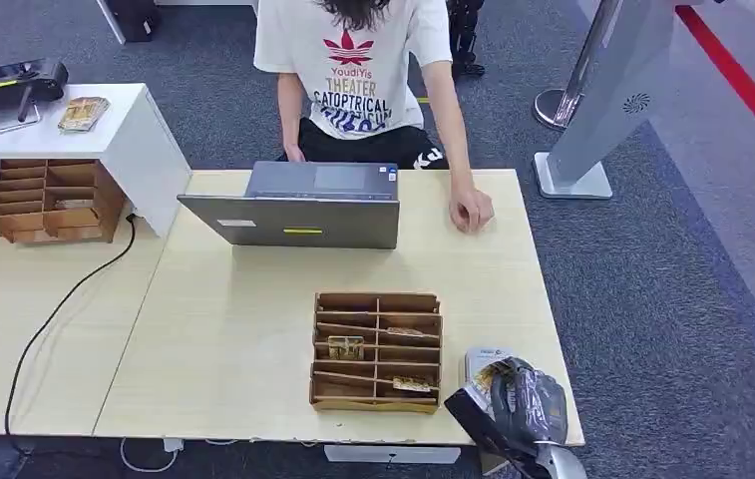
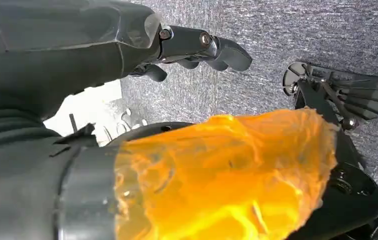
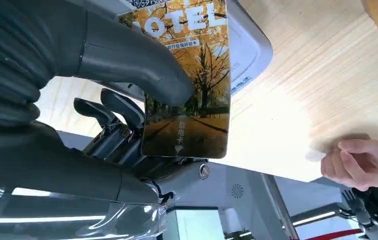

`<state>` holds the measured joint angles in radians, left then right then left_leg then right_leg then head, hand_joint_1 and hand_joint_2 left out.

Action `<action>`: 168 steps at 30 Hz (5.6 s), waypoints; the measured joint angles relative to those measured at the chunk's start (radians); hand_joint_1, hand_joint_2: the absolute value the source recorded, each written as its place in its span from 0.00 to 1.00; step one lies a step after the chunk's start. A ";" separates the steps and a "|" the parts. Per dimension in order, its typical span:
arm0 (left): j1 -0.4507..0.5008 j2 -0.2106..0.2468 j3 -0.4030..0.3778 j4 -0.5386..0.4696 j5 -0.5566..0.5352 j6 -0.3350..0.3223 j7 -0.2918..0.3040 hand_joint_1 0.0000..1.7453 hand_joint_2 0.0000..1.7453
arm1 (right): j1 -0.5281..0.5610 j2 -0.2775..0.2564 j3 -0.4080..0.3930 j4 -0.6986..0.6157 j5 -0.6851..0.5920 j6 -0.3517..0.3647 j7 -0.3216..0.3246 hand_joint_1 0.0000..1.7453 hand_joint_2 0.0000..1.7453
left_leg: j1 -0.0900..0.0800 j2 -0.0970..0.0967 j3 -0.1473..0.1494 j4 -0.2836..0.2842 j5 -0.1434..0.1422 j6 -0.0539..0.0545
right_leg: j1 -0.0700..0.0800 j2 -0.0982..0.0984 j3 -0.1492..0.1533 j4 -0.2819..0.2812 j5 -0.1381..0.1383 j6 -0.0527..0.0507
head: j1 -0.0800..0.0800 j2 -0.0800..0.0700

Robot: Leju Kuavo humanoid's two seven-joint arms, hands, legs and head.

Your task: Pass the card to the sensor for recognition and then transmit it.

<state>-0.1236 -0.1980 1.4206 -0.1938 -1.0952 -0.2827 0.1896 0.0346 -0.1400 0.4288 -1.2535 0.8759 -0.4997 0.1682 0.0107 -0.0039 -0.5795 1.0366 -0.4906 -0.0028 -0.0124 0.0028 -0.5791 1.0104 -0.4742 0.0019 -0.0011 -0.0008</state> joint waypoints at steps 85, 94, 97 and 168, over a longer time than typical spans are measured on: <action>0.000 0.000 0.000 0.000 0.010 0.002 0.008 0.00 0.00 | -0.031 0.007 0.010 0.060 0.067 0.013 0.053 1.00 1.00 | 0.000 0.000 0.009 0.000 0.000 0.001 | 0.000 0.000 0.010 -0.001 0.000 0.000 | 0.000 0.000; 0.000 0.000 0.000 0.000 0.008 0.002 0.010 0.00 0.00 | -0.036 0.008 0.010 0.066 0.068 0.015 0.053 1.00 1.00 | 0.000 0.000 0.010 0.000 0.000 0.001 | 0.000 0.000 0.010 -0.001 0.000 0.000 | 0.000 0.000; 0.000 0.000 0.000 0.000 0.006 0.002 0.011 0.00 0.00 | -0.036 0.008 0.010 0.066 0.068 0.015 0.053 1.00 1.00 | 0.000 0.000 0.010 0.000 0.000 0.001 | 0.000 0.000 0.010 -0.001 0.000 0.000 | 0.000 0.000; 0.000 0.000 -0.014 0.000 0.003 0.002 0.018 0.00 0.00 | -0.047 0.013 0.010 0.081 0.063 0.024 0.050 1.00 1.00 | 0.000 0.001 0.011 0.000 0.000 0.001 | 0.000 0.000 0.011 -0.001 0.000 0.000 | 0.000 0.000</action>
<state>-0.1235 -0.1984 1.4061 -0.1938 -1.0922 -0.2808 0.2071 -0.0127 -0.1274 0.4383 -1.1723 0.9388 -0.4753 0.2178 0.0108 -0.0031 -0.5686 1.0367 -0.4910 -0.0023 -0.0123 0.0033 -0.5682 1.0092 -0.4740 0.0024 -0.0011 -0.0008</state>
